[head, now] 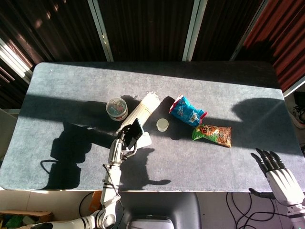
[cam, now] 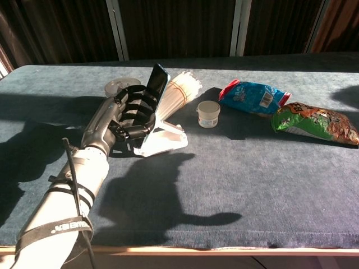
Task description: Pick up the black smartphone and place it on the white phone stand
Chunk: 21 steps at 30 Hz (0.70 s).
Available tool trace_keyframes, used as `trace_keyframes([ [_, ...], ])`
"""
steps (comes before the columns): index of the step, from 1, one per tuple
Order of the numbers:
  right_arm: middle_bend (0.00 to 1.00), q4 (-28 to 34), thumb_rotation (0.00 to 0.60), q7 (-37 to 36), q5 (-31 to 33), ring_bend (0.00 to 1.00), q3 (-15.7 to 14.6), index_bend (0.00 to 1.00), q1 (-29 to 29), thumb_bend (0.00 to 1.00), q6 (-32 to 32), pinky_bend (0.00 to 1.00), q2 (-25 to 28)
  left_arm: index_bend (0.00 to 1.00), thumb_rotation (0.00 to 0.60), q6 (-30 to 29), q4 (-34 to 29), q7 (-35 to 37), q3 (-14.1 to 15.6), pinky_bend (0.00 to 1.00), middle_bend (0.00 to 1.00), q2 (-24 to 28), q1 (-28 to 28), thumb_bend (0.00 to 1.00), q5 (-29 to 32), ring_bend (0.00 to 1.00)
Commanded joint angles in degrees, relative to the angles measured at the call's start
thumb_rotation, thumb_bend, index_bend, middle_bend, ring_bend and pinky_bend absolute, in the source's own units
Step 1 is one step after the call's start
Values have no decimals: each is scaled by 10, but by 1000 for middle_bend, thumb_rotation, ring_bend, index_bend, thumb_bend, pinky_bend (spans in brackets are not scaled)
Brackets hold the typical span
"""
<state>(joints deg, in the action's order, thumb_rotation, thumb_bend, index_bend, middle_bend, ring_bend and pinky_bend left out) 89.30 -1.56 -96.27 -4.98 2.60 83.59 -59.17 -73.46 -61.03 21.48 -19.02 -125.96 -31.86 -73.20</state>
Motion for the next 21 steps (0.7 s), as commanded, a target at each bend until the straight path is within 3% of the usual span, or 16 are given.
trace_keyframes([
  [1,0,0,600,-1,0,0,0,0,0,110,1,0,0,947,600,3,4,2,-3,222,1000,-3,-1,513,2,791],
  [21,0,-2,600,-7,-1,0,0,0,-2,109,5,0,2,937,600,14,32,21,-9,222,1000,-16,0,507,3,786],
])
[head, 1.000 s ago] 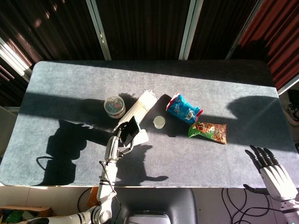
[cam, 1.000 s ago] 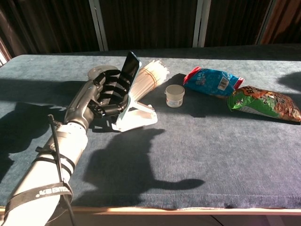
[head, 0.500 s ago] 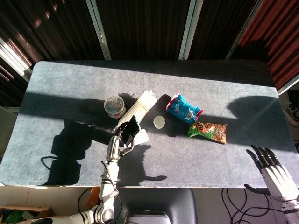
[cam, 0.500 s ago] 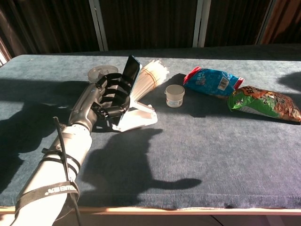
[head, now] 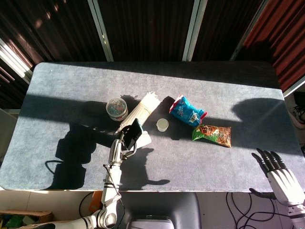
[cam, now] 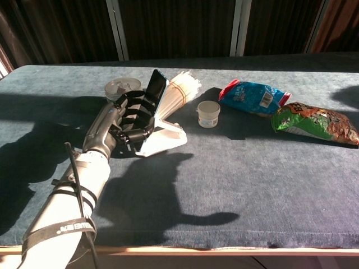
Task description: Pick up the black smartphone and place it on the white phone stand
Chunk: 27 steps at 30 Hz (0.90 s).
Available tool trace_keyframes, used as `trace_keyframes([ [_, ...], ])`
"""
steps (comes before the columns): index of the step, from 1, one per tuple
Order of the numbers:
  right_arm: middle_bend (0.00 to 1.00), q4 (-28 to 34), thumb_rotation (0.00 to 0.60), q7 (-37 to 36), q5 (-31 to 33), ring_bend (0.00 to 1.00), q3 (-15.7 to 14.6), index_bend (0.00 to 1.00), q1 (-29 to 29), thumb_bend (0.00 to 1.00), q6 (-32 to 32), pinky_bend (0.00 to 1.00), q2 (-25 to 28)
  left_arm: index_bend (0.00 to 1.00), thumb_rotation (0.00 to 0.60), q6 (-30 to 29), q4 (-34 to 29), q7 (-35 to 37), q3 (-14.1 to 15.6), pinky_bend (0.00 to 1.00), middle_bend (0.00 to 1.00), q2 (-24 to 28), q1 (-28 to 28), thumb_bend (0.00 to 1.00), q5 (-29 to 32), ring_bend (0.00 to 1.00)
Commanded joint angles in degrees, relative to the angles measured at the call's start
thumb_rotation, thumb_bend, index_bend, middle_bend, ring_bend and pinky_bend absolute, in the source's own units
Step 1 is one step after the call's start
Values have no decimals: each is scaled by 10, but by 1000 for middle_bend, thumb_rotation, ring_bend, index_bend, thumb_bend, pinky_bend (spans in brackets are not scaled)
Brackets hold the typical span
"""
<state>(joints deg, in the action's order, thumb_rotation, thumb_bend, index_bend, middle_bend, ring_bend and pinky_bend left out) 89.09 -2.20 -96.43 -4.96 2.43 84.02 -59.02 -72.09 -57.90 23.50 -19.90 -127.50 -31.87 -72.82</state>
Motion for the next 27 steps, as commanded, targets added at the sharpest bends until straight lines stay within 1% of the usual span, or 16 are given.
trace_keyframes([
  [1,0,0,600,-1,0,0,0,0,0,109,1,0,0,919,600,0,2,1,0,219,1000,0,0,495,-1,778],
  [2,0,0,600,-1,0,0,0,0,0,109,1,0,0,904,600,0,2,3,1,217,1000,0,0,488,-2,772],
  [4,0,0,600,-2,0,0,0,0,-1,110,2,0,1,837,600,0,7,8,5,203,1000,1,0,458,-8,742],
  [8,0,0,600,-2,-1,0,0,0,-1,109,2,0,1,737,600,20,11,13,14,172,999,5,-1,437,-9,675],
  [11,0,-1,600,-3,0,0,1,0,-1,109,3,0,1,661,600,29,12,11,16,145,956,8,-3,420,-8,605],
  [12,0,-1,600,-3,-1,0,1,0,-1,110,4,0,1,635,600,32,12,10,17,137,922,9,-3,416,-8,577],
  [15,0,-1,600,-3,-1,0,1,0,-1,110,3,0,1,565,600,38,10,12,18,122,819,12,-3,407,-7,505],
  [18,0,-1,600,-3,0,0,1,0,-2,109,3,0,1,457,600,49,3,13,23,106,645,18,-3,384,-8,403],
  [20,0,-1,600,-4,0,0,1,0,-2,109,4,0,1,345,600,56,-3,15,25,90,475,22,-3,360,-7,316],
  [21,0,-1,600,-4,0,0,1,0,-2,109,4,0,1,313,600,61,-6,15,27,85,426,25,-3,354,-7,291],
  [22,0,-1,600,-4,0,0,1,0,-2,109,4,0,1,257,600,67,-10,13,28,74,348,29,-3,347,-6,248],
  [26,0,-1,600,-3,0,0,1,0,-2,110,3,0,1,116,600,80,-21,9,29,46,159,38,-3,326,-1,127],
  [27,0,-1,600,-3,0,0,1,0,-2,109,3,0,2,97,600,81,-23,9,29,41,131,39,-3,323,-1,107],
])
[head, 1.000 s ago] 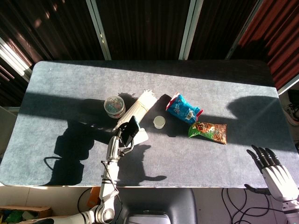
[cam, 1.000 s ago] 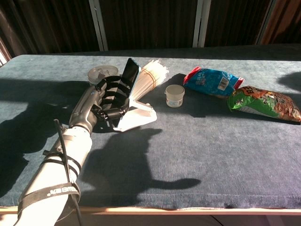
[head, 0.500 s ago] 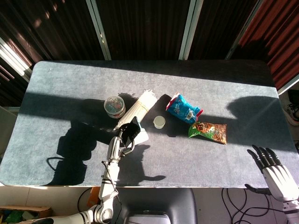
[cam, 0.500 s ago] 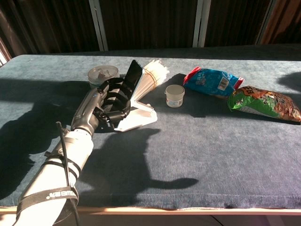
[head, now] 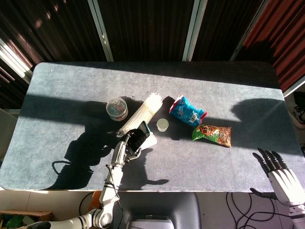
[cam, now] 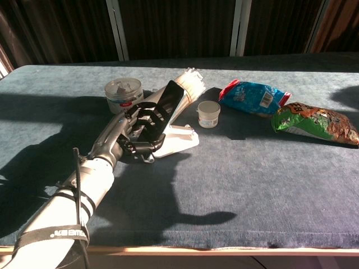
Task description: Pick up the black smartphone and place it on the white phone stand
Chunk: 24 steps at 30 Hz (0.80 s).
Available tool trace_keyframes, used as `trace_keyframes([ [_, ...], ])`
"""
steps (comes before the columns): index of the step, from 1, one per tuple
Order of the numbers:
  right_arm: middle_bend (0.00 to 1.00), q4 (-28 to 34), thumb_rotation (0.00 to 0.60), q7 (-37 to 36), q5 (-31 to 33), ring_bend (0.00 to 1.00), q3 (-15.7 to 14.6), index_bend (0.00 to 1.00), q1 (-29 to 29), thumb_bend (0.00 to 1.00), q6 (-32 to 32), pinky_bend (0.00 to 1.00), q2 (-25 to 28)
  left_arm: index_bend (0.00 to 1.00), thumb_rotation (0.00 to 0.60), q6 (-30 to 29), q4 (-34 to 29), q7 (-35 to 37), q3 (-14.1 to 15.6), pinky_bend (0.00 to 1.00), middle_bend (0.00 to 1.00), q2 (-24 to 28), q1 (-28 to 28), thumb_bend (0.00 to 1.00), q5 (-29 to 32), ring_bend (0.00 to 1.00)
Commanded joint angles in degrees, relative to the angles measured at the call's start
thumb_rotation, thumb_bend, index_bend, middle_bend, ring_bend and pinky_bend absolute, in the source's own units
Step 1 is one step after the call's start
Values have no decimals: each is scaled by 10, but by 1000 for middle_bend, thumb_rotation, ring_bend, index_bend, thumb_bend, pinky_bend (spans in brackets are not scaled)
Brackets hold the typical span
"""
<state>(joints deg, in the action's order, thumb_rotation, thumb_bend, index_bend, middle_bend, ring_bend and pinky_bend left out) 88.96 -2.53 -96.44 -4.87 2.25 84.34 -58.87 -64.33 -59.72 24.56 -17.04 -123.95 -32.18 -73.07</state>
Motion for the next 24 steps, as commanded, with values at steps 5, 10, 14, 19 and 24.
trace_keyframes([
  [5,0,0,600,0,0,0,0,0,0,110,0,0,0,26,600,1,-12,5,2,20,11,8,1,312,-3,11],
  [10,0,0,600,0,0,0,0,0,0,109,0,0,0,0,600,-1,-15,10,3,6,0,11,1,309,-8,0],
  [14,0,0,600,1,0,0,0,0,0,109,0,0,0,0,600,-7,-24,16,4,0,0,18,3,307,-15,0],
  [19,0,0,600,2,0,0,0,0,0,109,0,0,-1,0,600,-24,-53,27,16,0,0,45,12,299,-37,0],
  [24,0,0,600,1,-1,0,0,0,-1,109,2,0,0,0,600,-61,-105,27,42,0,0,118,34,297,-80,0],
])
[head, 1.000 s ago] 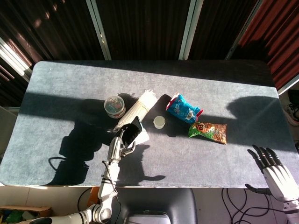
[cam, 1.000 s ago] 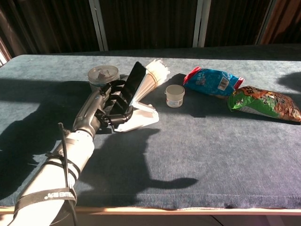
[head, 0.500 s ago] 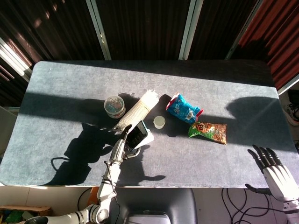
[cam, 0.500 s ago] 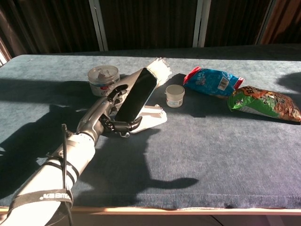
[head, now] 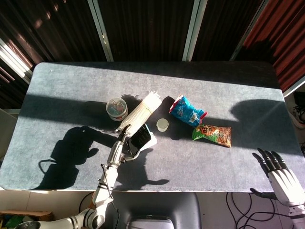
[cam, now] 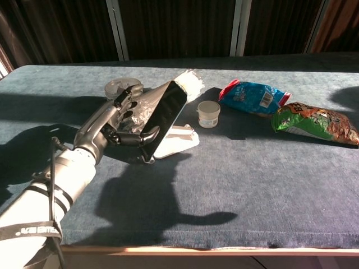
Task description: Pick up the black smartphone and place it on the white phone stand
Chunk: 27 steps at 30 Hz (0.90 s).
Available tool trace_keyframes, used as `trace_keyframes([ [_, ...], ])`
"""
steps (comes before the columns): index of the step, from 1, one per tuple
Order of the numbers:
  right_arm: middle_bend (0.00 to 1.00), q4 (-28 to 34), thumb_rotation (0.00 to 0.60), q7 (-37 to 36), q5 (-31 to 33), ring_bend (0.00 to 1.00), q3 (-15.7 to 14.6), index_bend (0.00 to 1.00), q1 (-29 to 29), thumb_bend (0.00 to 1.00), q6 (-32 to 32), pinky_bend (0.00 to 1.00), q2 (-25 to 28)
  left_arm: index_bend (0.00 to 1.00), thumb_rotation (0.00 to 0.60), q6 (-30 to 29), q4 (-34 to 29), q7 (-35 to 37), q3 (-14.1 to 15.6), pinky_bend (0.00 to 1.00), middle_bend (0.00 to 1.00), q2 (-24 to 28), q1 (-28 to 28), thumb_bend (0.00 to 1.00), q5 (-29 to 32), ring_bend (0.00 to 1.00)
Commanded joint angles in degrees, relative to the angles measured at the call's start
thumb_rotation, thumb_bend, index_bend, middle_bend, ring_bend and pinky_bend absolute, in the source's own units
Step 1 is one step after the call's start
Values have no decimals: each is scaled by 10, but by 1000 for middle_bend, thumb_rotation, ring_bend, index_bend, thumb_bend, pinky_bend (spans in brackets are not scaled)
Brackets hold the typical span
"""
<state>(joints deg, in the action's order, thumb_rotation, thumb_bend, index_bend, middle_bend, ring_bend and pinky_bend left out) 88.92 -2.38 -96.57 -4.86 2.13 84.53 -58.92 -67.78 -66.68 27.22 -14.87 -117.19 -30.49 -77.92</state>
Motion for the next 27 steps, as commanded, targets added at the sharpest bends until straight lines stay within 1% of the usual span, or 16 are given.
trace_keyframes([
  [1,0,0,600,-1,0,0,0,0,-1,110,1,0,0,0,600,-37,-49,-3,31,0,0,80,26,298,-45,0],
  [3,0,-1,600,0,0,0,0,0,-1,110,1,0,0,0,600,-52,-73,-17,45,0,0,131,40,303,-61,0],
  [7,0,1,600,10,3,0,0,0,0,110,-3,0,-3,0,600,-88,-127,-58,76,0,0,263,83,320,-83,0],
  [9,0,3,600,18,4,0,0,0,0,109,-6,0,-5,0,600,-96,-145,-84,92,0,0,318,103,321,-84,0],
  [11,0,5,600,26,7,0,1,0,0,110,-10,0,-8,0,600,-95,-167,-107,115,0,0,379,126,320,-79,0],
  [13,0,7,600,35,11,0,3,0,2,110,-15,0,-12,0,600,-88,-184,-149,138,0,0,432,147,320,-63,0],
  [15,0,9,600,44,16,0,4,0,4,110,-21,0,-15,0,600,-106,-183,-202,136,0,0,441,166,320,-40,0],
  [16,0,10,600,51,17,0,5,0,6,110,-25,0,-17,0,600,-108,-186,-246,137,0,0,444,172,319,-26,0],
  [17,0,11,600,56,17,0,5,0,7,110,-28,0,-19,0,600,-110,-191,-271,138,0,0,449,174,319,-25,0],
  [19,0,13,600,66,18,0,5,0,8,110,-32,0,-22,0,600,-129,-210,-280,134,0,0,453,181,319,-30,0],
  [22,0,15,600,75,17,0,4,0,8,110,-33,0,-25,0,600,-148,-212,-286,133,0,0,454,186,319,-46,0],
  [27,0,15,600,80,18,0,4,0,8,110,-34,0,-26,0,600,-132,-214,-289,133,0,0,455,186,320,-38,0],
])
